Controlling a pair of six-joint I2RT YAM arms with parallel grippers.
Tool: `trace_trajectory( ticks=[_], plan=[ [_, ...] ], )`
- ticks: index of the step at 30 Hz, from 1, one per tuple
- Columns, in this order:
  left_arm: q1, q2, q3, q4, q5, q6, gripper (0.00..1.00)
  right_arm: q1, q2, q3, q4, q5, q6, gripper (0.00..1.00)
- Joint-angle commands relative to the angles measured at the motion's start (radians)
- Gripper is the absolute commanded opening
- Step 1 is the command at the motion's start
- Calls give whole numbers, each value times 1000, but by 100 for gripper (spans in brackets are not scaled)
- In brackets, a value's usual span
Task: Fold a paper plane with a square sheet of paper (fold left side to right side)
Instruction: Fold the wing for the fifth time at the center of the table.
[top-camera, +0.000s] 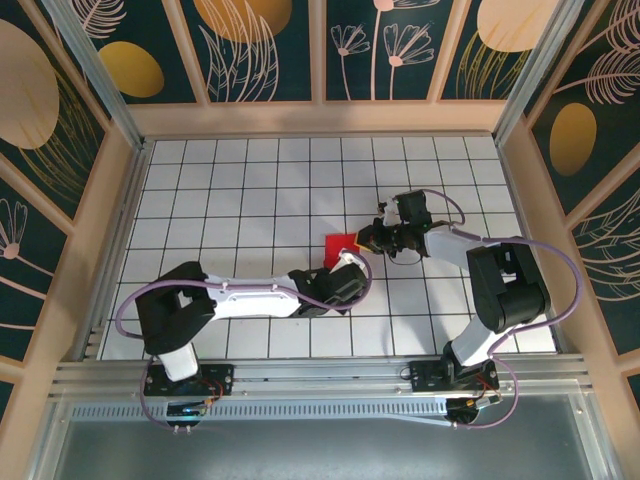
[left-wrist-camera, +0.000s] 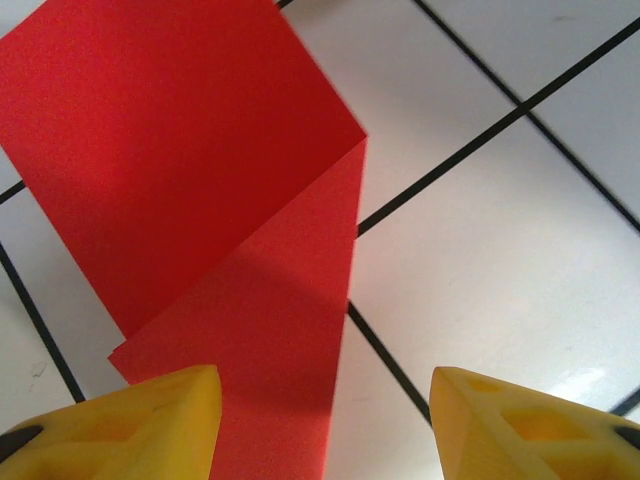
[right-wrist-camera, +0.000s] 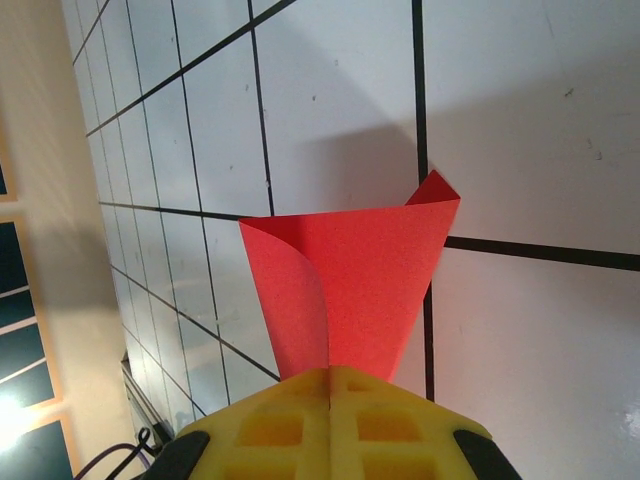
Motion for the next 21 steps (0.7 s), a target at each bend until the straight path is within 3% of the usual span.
trace_trajectory(
  ticks=[1, 13, 21],
  plan=[
    [-10, 37, 38, -49, -71, -7, 57, -4, 19, 24, -14, 9, 2, 0],
    [-52, 136, 95, -114, -231, -12, 54, -3, 29, 21, -6, 6, 1, 0],
    [-68, 162, 106, -142, -290, -23, 41, -2, 30, 16, -2, 9, 3, 0]
  ],
)
